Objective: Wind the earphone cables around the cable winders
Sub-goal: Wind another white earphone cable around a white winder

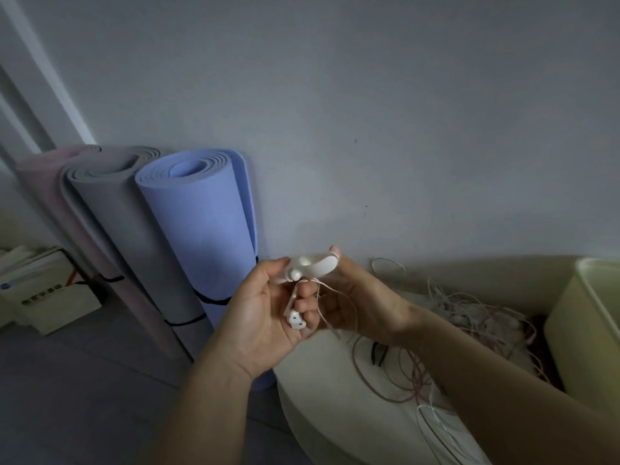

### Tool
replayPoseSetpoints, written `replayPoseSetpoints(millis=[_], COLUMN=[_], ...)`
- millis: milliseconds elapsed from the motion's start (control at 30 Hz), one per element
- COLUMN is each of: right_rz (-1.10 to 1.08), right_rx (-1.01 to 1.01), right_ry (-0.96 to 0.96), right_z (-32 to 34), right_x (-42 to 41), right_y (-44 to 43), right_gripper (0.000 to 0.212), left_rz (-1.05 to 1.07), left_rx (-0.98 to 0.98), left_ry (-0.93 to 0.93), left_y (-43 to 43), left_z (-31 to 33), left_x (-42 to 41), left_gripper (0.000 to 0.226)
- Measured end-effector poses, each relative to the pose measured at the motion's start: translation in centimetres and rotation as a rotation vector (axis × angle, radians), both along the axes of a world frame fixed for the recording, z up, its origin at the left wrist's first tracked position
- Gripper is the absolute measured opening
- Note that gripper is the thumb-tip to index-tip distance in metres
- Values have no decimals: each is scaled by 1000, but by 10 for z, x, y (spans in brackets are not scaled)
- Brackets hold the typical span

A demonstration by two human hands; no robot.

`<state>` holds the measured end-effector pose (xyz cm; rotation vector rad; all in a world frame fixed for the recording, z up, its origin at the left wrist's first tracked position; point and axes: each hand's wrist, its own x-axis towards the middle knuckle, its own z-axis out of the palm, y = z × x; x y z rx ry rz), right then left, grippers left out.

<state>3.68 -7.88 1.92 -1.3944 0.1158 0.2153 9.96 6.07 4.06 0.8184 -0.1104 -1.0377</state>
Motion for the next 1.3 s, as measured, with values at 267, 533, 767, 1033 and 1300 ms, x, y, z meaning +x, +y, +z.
replayPoseSetpoints(millis=[267,533,767,1033,1300], right_rz=[-220,-186,-195,-227,-300], right_rx=[-608,-1145,-1118,-1041,-1030], right_ry=[-100,-235,-264,-356,-365], right_z=[32,28,31,35,40], right_x=[-16,-17,-18,-19,-21], right_y=[-11,-7,-6,1,1], right_gripper=[21,15,14,6,4], left_rz=[75,268,317,127,-41], left_rx=[142,522,476,503,467], left_ry=[-89,-436,-492,-697,-809], left_y=[13,0,-5,-6,5], left_z=[-8,-20,-21,-21,-20], left_x=[17,14,9,4,8], left_gripper=[40,16,12,16,26])
